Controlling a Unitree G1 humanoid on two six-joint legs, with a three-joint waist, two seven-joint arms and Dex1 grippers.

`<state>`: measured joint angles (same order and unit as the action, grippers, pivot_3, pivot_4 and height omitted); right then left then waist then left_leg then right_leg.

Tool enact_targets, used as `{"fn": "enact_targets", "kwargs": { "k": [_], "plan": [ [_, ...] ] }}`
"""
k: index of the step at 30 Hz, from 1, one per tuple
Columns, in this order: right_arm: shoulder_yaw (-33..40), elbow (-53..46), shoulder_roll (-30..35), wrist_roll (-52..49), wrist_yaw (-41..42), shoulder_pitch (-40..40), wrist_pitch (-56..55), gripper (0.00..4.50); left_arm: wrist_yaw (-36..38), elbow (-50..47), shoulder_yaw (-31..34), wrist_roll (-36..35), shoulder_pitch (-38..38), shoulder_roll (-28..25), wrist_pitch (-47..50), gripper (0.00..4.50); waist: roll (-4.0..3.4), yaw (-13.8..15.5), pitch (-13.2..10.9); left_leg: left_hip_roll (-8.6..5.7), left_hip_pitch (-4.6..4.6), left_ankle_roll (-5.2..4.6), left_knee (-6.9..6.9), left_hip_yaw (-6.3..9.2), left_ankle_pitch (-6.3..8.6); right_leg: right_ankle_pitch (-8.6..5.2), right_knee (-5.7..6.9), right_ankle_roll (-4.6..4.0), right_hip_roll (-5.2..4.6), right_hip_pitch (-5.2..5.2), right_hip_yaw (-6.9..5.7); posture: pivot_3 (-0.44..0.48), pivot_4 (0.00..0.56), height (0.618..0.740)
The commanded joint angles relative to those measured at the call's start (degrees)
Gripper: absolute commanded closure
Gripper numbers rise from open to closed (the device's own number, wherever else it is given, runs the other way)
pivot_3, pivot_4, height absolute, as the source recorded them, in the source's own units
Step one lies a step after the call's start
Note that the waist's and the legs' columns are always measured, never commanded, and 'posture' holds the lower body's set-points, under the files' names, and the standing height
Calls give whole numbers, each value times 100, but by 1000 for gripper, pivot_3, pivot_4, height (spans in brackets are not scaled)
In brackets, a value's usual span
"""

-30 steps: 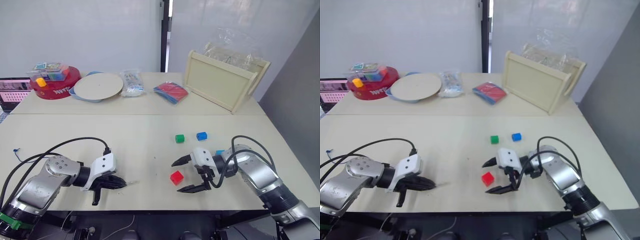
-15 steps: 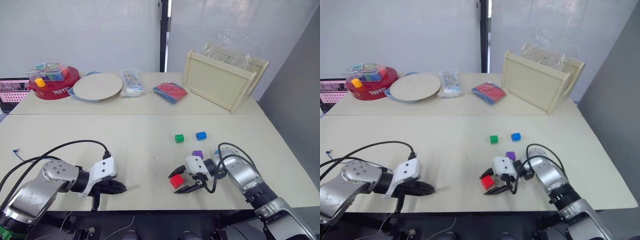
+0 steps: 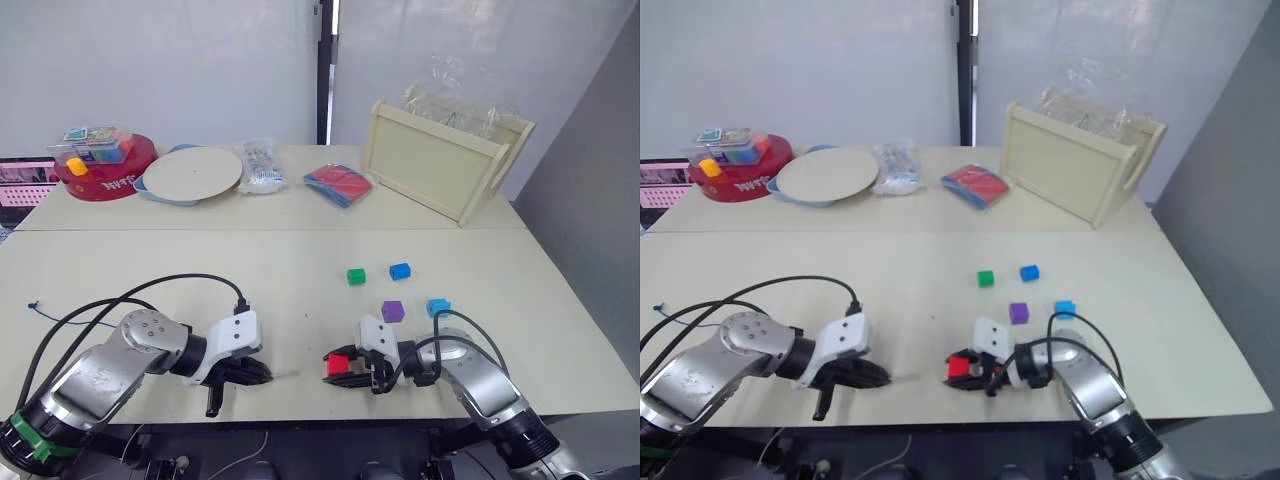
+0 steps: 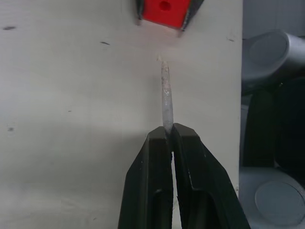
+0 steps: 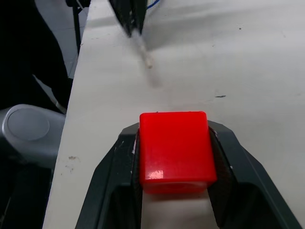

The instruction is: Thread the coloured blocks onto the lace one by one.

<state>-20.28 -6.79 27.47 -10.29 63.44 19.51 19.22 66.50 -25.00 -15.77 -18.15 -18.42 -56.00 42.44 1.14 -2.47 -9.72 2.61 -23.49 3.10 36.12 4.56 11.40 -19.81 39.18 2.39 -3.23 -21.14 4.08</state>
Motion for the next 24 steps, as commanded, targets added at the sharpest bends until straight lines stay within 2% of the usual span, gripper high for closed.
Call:
{"fn": "enact_targets", "kwargs": {
  "k": [1,9,24],
  "plan": [
    [-169,9,-114,162,-198,22,-34,3314,-47,232,-359,400,-389,124,-180,4500,0,0,0,0,2,0,1,0,0,0,0,0,0,2,0,0,150,740],
    [-367,41,-17,392,-191,80,-82,3314,27,454,-945,695,-960,677,-116,4500,1,-15,2,1,19,0,1,-1,0,0,1,0,2,16,2,0,150,740],
    [-457,-164,-128,447,-337,165,157,3314,91,604,-1184,905,-1268,1129,-82,4500,2,5,3,0,34,0,8,1,0,0,1,0,2,36,1,0,150,740]
  ]
}}
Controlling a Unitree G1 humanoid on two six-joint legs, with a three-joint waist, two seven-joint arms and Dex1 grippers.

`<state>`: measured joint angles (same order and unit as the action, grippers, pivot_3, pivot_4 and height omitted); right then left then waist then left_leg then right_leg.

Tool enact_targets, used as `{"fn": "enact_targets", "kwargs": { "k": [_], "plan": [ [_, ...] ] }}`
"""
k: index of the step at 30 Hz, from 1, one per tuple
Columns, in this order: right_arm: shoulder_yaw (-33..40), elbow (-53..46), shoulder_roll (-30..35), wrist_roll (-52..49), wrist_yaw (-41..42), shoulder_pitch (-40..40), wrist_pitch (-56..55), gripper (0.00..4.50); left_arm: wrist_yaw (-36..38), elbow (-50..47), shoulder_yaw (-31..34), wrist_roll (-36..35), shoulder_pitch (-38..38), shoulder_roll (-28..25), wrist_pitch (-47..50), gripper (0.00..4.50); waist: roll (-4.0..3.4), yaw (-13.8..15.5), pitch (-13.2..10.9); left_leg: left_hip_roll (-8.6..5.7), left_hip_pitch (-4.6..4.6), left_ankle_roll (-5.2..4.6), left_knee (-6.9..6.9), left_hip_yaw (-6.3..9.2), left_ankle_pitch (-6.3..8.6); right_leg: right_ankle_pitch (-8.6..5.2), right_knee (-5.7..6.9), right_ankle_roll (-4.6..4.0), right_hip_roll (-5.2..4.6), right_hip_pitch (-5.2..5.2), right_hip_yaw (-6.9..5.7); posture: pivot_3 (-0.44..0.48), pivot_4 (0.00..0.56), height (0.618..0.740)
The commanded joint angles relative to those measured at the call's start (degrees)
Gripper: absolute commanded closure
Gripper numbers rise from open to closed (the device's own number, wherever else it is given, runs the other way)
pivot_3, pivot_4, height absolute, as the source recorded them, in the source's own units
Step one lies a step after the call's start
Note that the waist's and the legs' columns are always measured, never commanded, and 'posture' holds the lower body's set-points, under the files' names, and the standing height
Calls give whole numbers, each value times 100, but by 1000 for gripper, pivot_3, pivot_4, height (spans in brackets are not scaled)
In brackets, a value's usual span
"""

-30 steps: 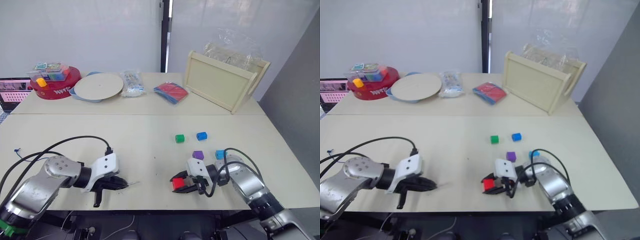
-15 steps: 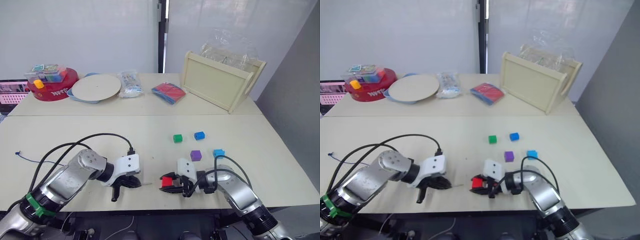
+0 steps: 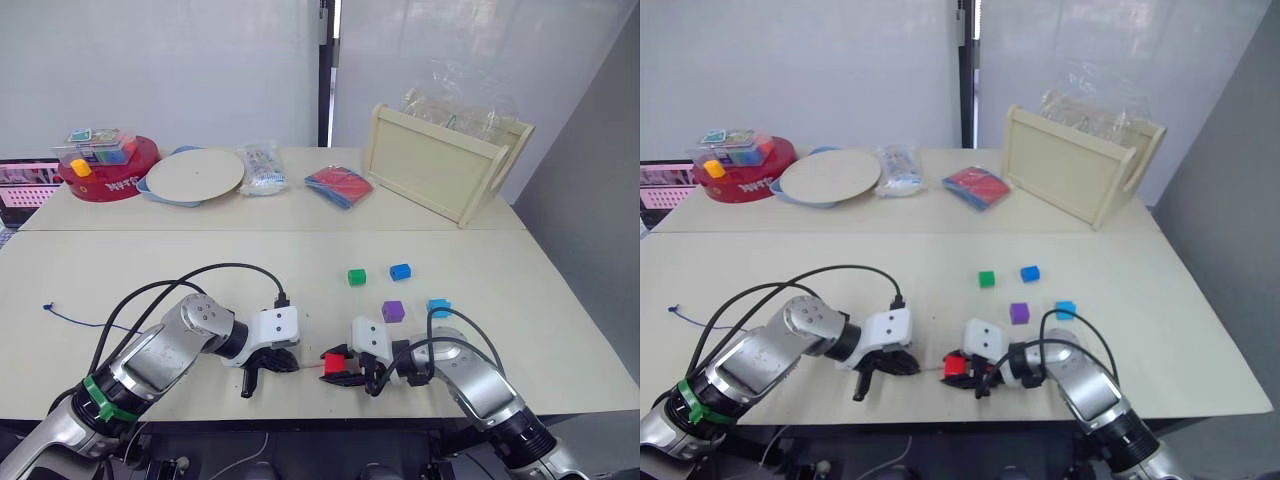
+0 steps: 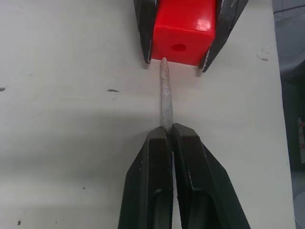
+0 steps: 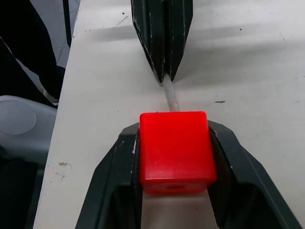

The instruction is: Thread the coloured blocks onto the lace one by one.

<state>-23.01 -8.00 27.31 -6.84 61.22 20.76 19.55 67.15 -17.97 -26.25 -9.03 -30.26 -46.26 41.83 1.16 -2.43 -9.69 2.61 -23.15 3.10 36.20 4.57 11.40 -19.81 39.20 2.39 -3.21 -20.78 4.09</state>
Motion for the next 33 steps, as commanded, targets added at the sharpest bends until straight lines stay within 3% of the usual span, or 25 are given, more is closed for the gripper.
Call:
{"fn": "enact_targets", "kwargs": {
  "k": [1,11,33],
  "plan": [
    [-191,-63,-119,103,-132,41,146,3314,32,-111,-151,-2,-90,176,-14,4500,0,1,0,0,1,0,0,0,0,0,0,0,0,2,-1,0,150,740],
    [-208,-106,-220,151,-262,45,344,3314,166,-100,-240,61,-180,339,-62,4500,0,0,0,0,34,0,-2,1,0,0,-10,1,0,42,-3,0,150,740],
    [-190,87,-180,244,-237,-31,287,3314,246,-417,204,-291,-54,189,111,4500,0,-21,0,2,36,-1,-5,2,1,-1,-10,1,2,42,-3,0,150,740]
  ]
}}
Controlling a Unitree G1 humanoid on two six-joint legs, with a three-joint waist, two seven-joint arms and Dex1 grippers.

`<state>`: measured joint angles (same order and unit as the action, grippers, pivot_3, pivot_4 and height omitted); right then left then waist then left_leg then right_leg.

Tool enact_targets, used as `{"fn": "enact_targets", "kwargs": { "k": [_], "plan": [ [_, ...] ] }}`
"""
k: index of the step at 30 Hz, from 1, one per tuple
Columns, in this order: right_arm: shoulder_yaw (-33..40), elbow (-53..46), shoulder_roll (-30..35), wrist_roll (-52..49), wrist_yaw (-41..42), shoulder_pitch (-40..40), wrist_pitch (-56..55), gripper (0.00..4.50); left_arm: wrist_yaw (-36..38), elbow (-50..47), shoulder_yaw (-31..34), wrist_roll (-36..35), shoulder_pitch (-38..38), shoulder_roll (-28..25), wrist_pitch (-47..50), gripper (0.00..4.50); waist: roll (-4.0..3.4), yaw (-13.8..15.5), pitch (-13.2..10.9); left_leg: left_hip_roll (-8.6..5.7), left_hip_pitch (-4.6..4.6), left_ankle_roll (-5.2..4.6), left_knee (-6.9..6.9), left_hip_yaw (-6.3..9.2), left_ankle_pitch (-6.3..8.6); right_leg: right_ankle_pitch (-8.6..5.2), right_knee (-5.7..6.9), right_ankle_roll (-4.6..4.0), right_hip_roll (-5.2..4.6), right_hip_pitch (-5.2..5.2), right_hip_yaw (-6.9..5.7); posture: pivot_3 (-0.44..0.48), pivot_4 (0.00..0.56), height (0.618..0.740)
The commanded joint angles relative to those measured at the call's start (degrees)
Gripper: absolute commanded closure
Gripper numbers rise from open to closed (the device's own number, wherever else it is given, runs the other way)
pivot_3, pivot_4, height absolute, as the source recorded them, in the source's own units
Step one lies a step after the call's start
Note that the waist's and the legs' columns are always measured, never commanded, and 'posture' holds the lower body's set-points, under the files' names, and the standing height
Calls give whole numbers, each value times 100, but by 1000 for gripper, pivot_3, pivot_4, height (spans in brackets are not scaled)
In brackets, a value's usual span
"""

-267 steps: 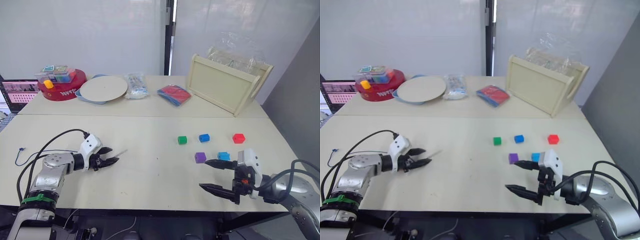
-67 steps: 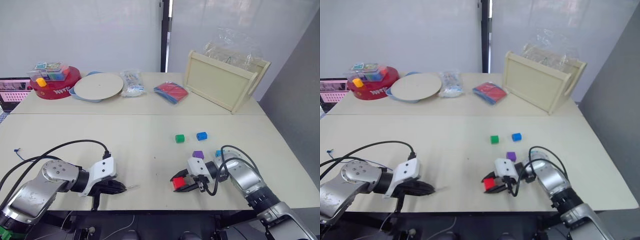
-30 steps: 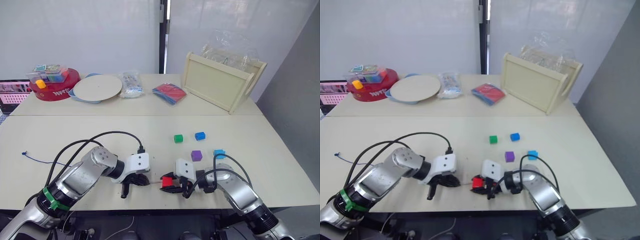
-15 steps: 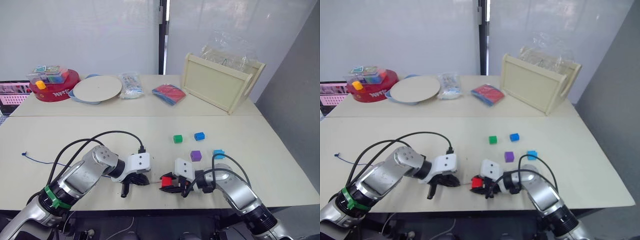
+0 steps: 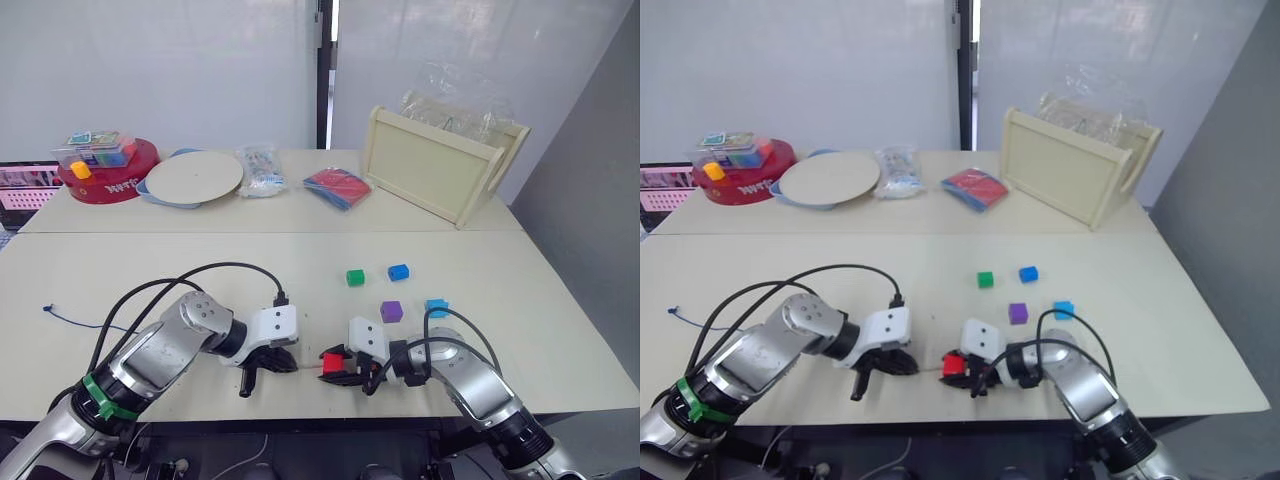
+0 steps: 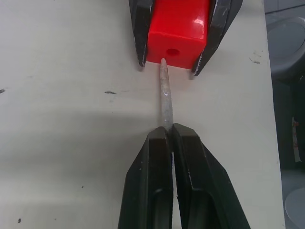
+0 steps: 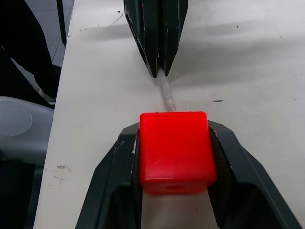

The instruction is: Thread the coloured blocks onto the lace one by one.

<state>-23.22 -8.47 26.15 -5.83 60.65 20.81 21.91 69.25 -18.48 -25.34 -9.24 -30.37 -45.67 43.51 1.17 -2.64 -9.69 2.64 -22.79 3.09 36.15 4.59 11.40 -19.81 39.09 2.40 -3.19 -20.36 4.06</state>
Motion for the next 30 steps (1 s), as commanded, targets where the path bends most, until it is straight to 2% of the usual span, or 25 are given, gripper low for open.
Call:
{"fn": "enact_targets", "kwargs": {
  "k": [1,13,30],
  "plan": [
    [-175,135,-64,146,-177,-34,53,3314,41,-376,110,-271,-50,144,-61,4500,0,0,0,0,0,0,0,0,0,0,0,0,0,0,0,0,150,740],
    [-225,78,-83,165,-214,-65,126,3314,140,-322,15,-264,-198,326,-199,4500,0,10,0,0,0,0,0,0,0,0,-1,0,0,0,-1,0,150,740],
    [-67,70,-118,133,-430,-115,292,3314,373,-401,-16,-379,-168,241,-72,4500,5,-51,-2,11,-1,0,-22,0,0,-1,-11,-2,10,-7,0,0,150,740]
  ]
}}
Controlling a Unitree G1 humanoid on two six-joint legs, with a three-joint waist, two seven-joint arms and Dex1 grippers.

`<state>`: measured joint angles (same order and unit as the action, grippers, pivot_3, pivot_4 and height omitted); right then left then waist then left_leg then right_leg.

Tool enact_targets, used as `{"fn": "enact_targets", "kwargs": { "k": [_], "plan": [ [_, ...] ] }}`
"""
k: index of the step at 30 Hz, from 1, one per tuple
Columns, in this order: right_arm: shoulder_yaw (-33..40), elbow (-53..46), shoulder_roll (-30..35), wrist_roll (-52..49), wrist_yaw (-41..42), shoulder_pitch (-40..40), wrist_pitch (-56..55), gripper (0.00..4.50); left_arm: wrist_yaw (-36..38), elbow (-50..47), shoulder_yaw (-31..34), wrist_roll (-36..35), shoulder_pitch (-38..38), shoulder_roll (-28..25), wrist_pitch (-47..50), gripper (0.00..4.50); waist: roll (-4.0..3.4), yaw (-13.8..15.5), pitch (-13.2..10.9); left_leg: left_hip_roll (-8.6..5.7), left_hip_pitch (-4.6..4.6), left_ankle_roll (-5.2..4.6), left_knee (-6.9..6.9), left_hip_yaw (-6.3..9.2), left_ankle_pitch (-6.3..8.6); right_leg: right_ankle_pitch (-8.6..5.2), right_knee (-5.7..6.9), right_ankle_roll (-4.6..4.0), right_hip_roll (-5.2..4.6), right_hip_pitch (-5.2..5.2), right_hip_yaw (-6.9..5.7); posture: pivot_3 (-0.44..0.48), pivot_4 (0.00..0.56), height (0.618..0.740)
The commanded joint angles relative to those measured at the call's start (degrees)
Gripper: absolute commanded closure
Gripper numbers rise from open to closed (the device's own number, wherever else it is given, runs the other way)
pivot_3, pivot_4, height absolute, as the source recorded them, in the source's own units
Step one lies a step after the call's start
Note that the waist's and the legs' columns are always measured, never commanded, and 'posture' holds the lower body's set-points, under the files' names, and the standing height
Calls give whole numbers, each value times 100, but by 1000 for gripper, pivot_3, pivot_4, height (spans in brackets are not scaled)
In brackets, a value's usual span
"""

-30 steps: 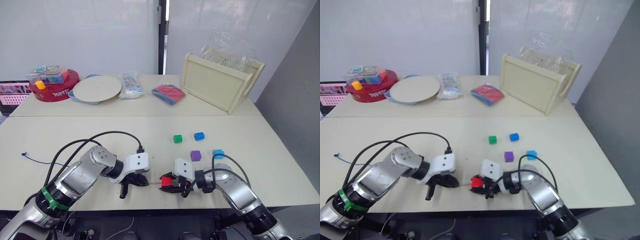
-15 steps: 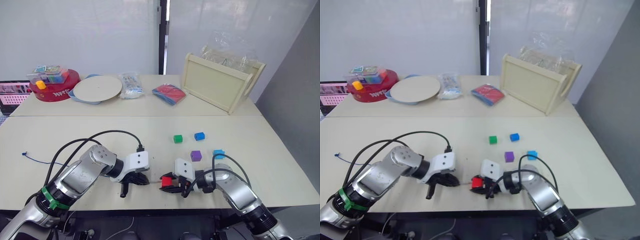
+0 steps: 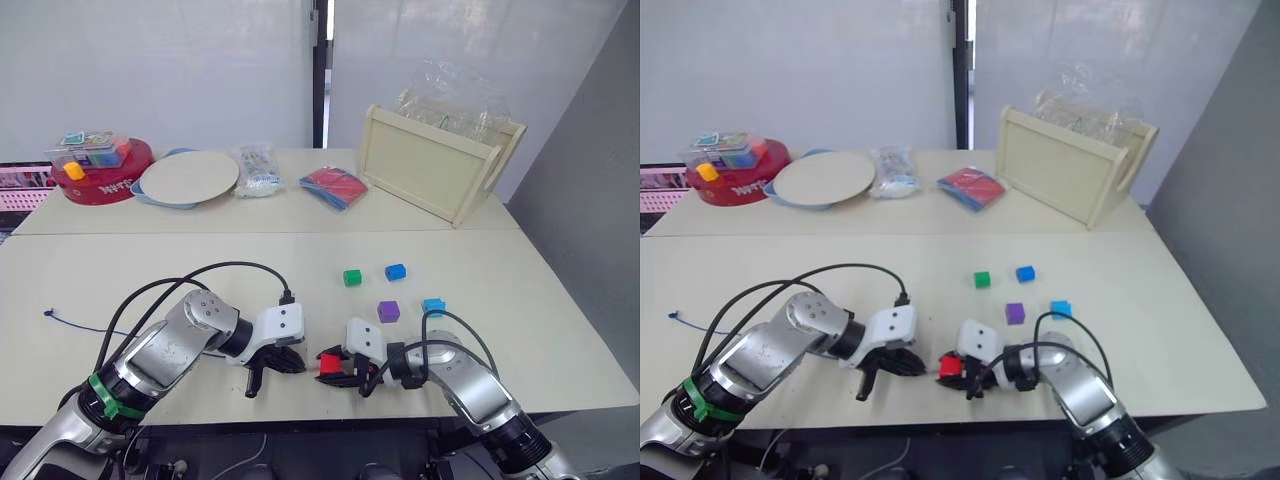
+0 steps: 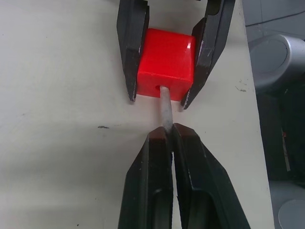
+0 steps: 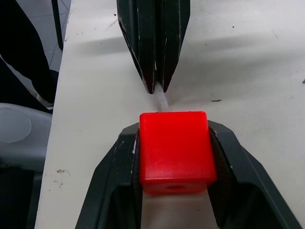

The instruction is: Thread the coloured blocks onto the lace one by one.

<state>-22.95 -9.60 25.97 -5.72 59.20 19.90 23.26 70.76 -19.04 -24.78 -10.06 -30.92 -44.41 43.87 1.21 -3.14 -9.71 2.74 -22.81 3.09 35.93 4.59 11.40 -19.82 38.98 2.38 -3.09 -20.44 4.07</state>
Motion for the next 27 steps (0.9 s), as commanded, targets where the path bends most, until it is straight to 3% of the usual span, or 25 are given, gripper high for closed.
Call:
{"fn": "enact_targets", "kwargs": {
  "k": [1,11,18,22,27],
  "plan": [
    [-81,194,-121,112,-294,-7,166,3314,221,-337,-80,-293,-117,124,-109,4500,0,0,0,0,0,0,0,0,0,0,0,0,0,0,0,0,150,740],
    [-231,14,-231,35,-148,71,215,3314,35,334,-503,140,-130,682,-793,4500,1,33,1,0,3,0,0,0,0,0,-1,0,0,3,-1,0,150,740],
    [-277,85,-295,77,-156,138,248,3314,-131,597,-294,66,-100,1222,-926,4500,5,70,8,-5,26,0,2,-1,0,0,-1,0,-4,29,0,0,150,740],
    [-214,93,-246,91,-177,84,264,3314,73,420,80,-84,128,926,-947,3082,5,57,8,-4,32,0,1,-1,0,2,1,-3,-3,30,0,0,150,740],
    [-145,130,-167,79,-173,19,235,3314,191,324,625,-225,405,386,-1013,1785,7,8,7,-1,29,0,-5,-1,0,2,1,-4,-2,23,1,0,150,740]
  ]
}}
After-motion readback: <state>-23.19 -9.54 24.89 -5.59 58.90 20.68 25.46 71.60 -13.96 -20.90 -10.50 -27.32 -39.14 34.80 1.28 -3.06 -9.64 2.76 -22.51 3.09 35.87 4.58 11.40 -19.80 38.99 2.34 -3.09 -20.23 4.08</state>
